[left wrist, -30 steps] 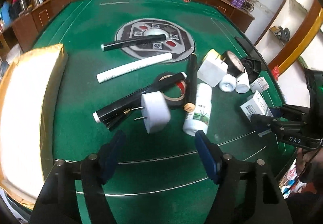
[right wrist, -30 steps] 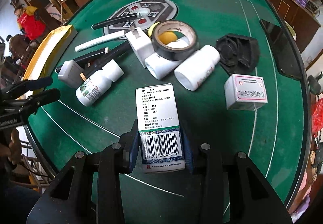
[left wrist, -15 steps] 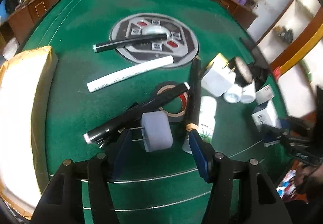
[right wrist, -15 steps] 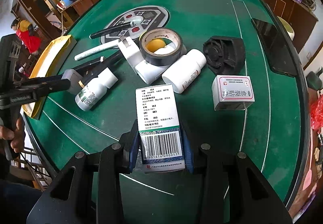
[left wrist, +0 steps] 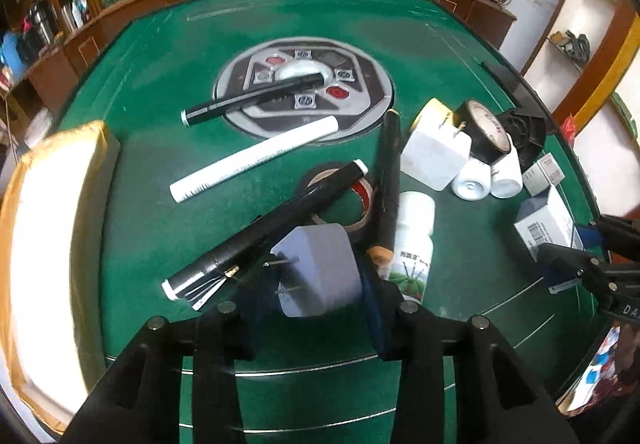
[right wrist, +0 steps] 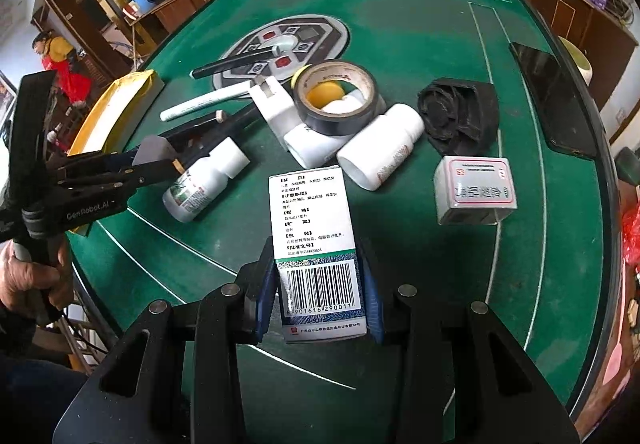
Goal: Organize rigid objects
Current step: 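Grasp the white plug adapter with the left gripper while the right gripper holds the box, then carry box and plug into the yellow-rimmed tray and open both grippers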
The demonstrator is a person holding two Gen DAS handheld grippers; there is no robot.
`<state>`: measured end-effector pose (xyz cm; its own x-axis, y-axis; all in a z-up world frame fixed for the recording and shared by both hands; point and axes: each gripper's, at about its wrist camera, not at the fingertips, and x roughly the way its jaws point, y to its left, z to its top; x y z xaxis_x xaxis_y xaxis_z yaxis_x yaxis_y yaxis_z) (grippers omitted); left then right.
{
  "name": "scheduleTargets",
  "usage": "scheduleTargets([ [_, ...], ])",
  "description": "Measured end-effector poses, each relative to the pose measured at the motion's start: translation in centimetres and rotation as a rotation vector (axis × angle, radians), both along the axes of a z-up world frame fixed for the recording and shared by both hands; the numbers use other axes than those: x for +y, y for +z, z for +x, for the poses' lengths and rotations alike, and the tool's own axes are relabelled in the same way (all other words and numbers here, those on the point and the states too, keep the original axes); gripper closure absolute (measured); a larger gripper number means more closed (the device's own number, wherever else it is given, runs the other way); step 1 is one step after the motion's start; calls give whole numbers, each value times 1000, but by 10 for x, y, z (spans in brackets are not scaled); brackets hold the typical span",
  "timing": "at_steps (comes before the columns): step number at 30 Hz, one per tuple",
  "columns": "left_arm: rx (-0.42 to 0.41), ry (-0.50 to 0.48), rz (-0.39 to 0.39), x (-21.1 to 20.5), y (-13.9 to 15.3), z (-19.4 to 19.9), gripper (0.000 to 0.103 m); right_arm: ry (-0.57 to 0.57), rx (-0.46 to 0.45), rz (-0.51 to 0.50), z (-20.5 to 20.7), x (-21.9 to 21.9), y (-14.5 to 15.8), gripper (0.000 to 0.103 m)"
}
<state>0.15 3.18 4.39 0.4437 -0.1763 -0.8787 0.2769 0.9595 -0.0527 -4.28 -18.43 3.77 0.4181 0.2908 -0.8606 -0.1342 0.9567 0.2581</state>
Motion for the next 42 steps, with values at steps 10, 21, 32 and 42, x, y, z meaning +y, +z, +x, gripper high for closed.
scheduleTargets([
  [10, -93, 14, 16, 12, 30, -18, 63, 74, -14, 1, 4, 33, 8, 66],
  [21, -158, 147, -18, 71, 57, -28, 63, 203, -29, 11, 19, 92, 24, 66],
  [32, -172, 383, -41, 190, 68, -21, 63, 412, -57, 44, 55, 202, 55, 66],
  [42, -101, 417, -24, 254, 28, 32, 63, 430, 7, 88, 143, 320, 55, 65],
])
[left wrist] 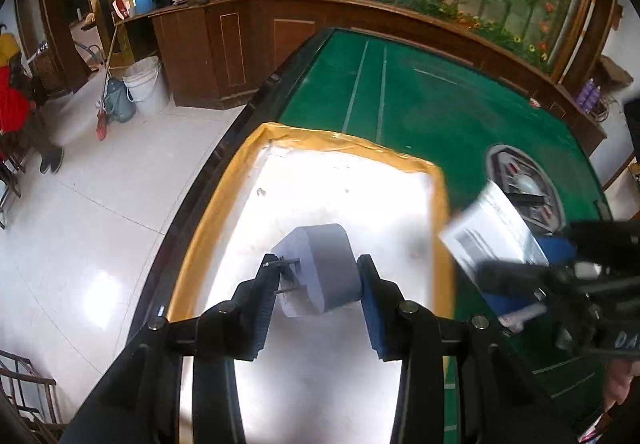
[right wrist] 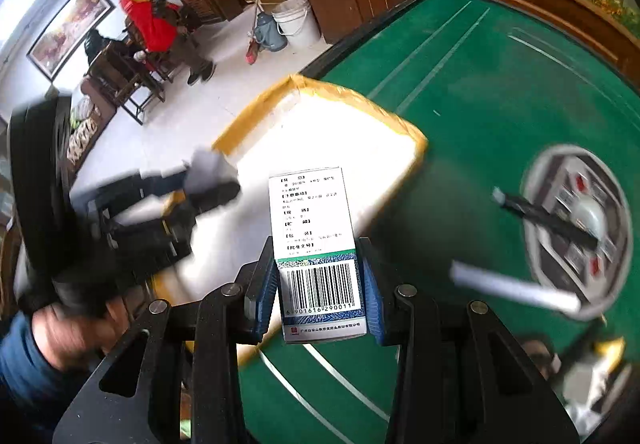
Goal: Organize rigid objects
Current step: 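Carry box and plug into the yellow-rimmed tray and open both grippers, then move both grippers back over the items on the table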
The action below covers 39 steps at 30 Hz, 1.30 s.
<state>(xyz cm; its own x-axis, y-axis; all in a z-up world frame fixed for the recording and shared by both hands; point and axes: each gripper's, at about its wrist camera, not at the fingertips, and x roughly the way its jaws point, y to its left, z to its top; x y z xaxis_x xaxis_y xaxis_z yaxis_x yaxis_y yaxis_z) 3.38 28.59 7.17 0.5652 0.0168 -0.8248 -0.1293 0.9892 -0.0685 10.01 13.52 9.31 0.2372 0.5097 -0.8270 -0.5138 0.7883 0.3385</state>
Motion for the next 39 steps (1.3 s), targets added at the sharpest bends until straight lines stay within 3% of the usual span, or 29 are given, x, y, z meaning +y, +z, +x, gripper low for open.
scheduleTargets([
  [10, 50, -22, 0, 28, -28, 29, 63, -80, 43, -66, 74, 61, -33, 65],
  [19, 34, -40, 8, 27, -31, 34, 63, -100, 82, -89, 94, 74, -54, 65],
  [21, 25, -45, 3, 27, -30, 35, 58, -99, 79, -98, 96, 76, -56, 65],
  [23, 22, -50, -14, 29, -29, 36, 52, -104, 78, -97, 97, 74, -58, 59],
  [26, 10, -41, -28, 30, -25, 33, 37, -107, 62, -87, 96, 68, -54, 36],
  [27, 4, -39, -35, 30, -23, 32, 36, -99, 51, -80, 95, 67, -51, 33],
  [34, -15, -40, -85, 23, -11, 8, 36, -86, 13, -18, 77, 51, -23, 33],
  [39, 13, -42, -100, 9, -18, -11, 36, -198, 18, 108, 59, -2, -8, 33],
])
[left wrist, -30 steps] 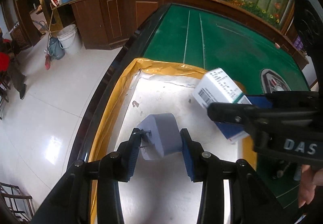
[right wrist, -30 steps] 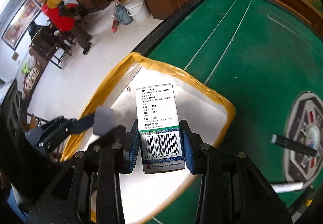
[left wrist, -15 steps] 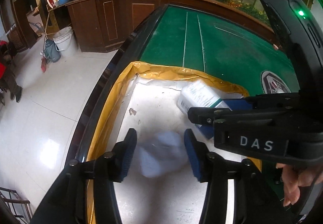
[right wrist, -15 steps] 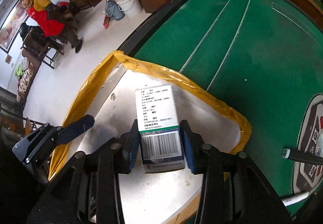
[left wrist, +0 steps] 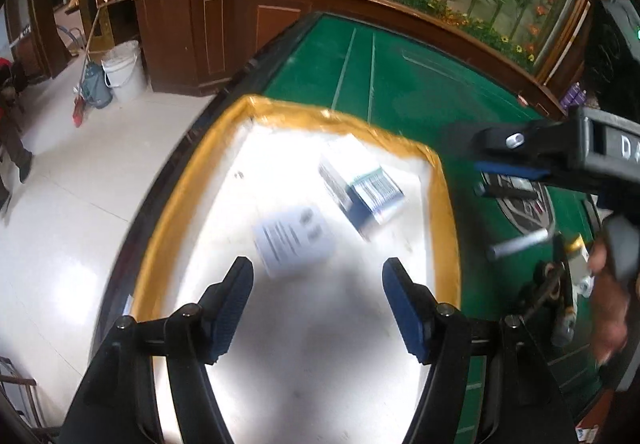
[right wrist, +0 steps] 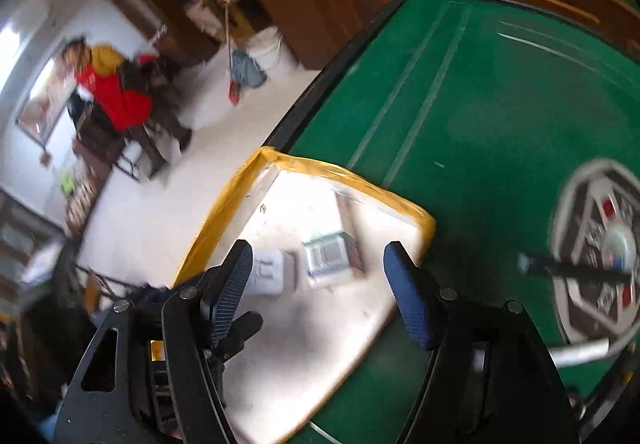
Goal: Organize rigid objects
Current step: 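Move both grippers back over the items on the table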
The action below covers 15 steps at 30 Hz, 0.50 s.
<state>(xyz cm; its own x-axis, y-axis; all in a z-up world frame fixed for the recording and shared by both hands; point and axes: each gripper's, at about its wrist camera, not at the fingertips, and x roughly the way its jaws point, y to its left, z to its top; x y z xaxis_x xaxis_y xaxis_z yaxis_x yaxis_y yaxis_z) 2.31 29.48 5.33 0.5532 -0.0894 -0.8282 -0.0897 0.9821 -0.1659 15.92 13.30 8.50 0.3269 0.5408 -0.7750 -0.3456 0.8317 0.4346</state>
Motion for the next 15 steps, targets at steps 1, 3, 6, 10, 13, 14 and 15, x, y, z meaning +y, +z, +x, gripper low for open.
scheduleTargets([
  [1, 3, -1, 5, -3, 1, -2, 36, -44, 5, -16, -2, -17, -3, 33],
  [3, 8, -5, 3, -6, 0, -5, 36, -95, 36, -47, 0, -42, -15, 34],
  [6, 12, 0, 21, -12, 1, -9, 36, -118, 139, -139, 5, -71, -46, 34],
  [10, -11, 12, 9, -21, 11, -19, 36, -99, 183, -193, -9, -91, -69, 34],
  [13, -24, -10, -3, -31, 17, -24, 36, -40, 178, -216, -31, -96, -72, 33],
  [14, -30, -28, -10, -37, 21, -26, 36, -22, 166, -216, -39, -96, -70, 34],
  [15, -32, -44, -15, -42, 22, -26, 35, -6, 159, -217, -47, -98, -67, 34],
])
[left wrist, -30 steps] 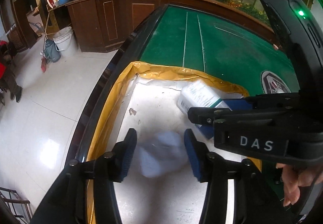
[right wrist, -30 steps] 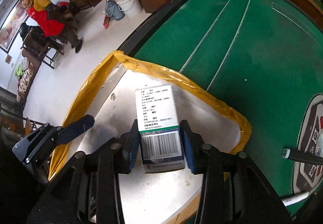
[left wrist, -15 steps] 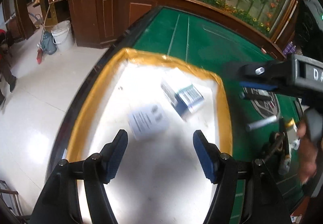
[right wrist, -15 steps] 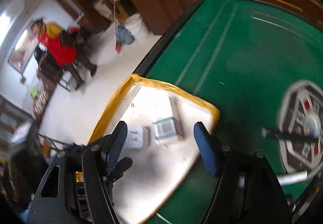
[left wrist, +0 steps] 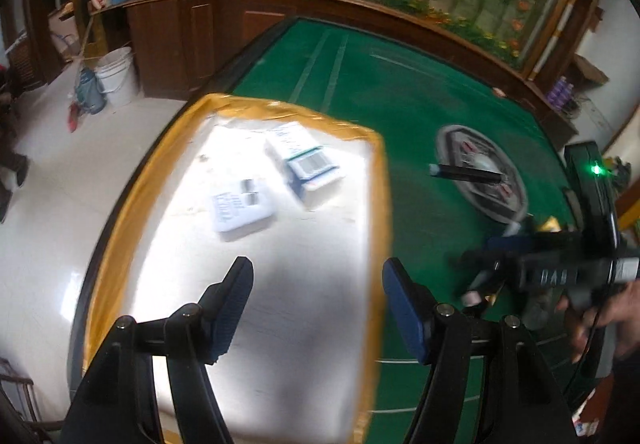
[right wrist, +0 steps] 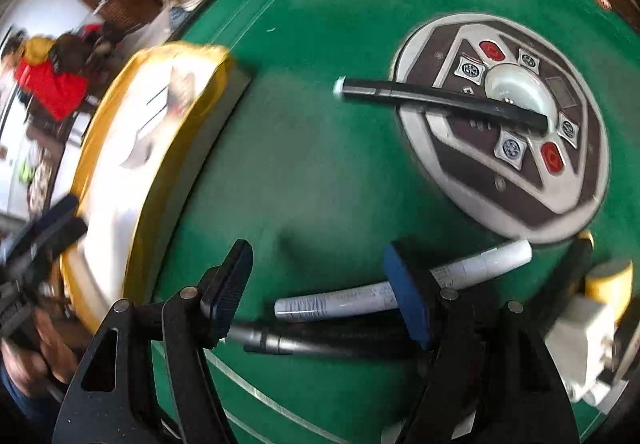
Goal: Organize rigid objects
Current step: 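Move both grippers back over the items on the table, then grasp the black marker with the right gripper while the left gripper grasps the white marker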
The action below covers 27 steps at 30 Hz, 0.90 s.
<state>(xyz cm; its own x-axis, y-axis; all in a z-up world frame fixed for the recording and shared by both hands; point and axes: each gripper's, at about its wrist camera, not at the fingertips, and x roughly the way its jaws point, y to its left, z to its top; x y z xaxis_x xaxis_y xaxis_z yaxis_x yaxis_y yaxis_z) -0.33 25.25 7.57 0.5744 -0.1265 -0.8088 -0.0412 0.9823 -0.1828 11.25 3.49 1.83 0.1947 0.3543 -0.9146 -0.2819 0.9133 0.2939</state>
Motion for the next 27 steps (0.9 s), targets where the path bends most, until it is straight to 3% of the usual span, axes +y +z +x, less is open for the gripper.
scheduleTargets([
  [9, 31, -243, -6, -88, 5, -1, 35, 75, 22, 15, -71, -42, 10, 34],
  [15, 117, -408, -38, -154, -17, 6, 35, 6, -72, 65, -122, -100, 32, 34],
  [19, 178, -431, -41, -185, -34, 22, 35, -79, -71, 84, -133, -135, 34, 34],
  [24, 221, -433, 11, -213, -50, 51, 37, -119, -77, 95, -151, -158, 37, 34],
  [25, 220, -428, 55, -221, -55, 57, 39, -120, -79, 97, -152, -160, 37, 34],
  [27, 194, -430, 41, -226, -55, 64, 48, -116, -82, 98, -154, -160, 37, 34],
])
